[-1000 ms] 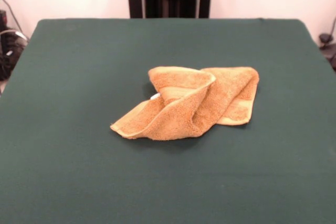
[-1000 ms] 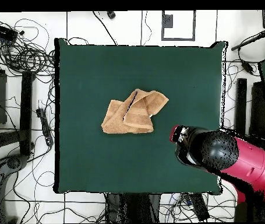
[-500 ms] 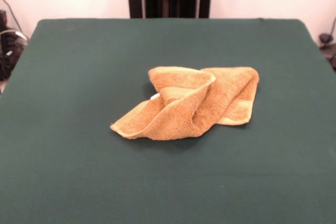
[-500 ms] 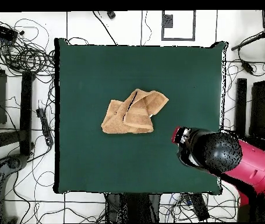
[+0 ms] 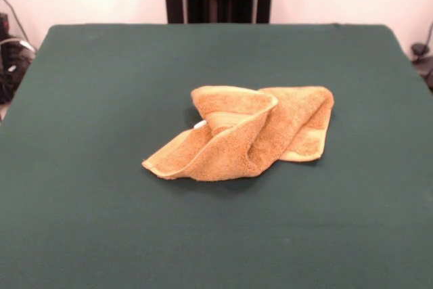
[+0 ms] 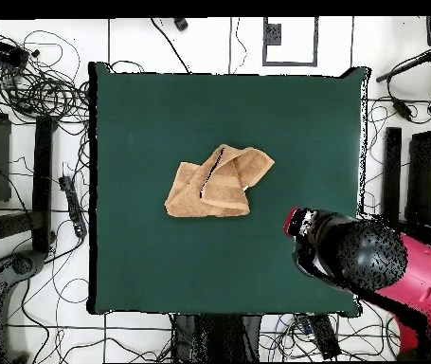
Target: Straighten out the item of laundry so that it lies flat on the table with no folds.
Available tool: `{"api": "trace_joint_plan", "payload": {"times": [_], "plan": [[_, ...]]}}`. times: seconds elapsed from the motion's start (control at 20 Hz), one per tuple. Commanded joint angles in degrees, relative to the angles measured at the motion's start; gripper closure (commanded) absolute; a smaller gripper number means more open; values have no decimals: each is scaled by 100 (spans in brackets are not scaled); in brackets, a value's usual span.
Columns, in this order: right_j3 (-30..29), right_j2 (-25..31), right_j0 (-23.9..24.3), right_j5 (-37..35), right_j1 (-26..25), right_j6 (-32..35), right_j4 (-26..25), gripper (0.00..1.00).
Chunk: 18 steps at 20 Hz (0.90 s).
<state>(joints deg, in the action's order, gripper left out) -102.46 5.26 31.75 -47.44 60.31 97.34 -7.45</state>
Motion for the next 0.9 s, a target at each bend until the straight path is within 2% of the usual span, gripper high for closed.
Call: {"api": "trace_joint_plan", "payload": {"times": [0.05,0.25,0.6,0.9], "plan": [[-335,712,20,-969,96,-949,72,0],[-345,718,-4,-897,41,-881,47,0],[-821,731,71,-141,-189,-790,27,0],[-974,794,123,234,-381,-705,-59,0]]}}
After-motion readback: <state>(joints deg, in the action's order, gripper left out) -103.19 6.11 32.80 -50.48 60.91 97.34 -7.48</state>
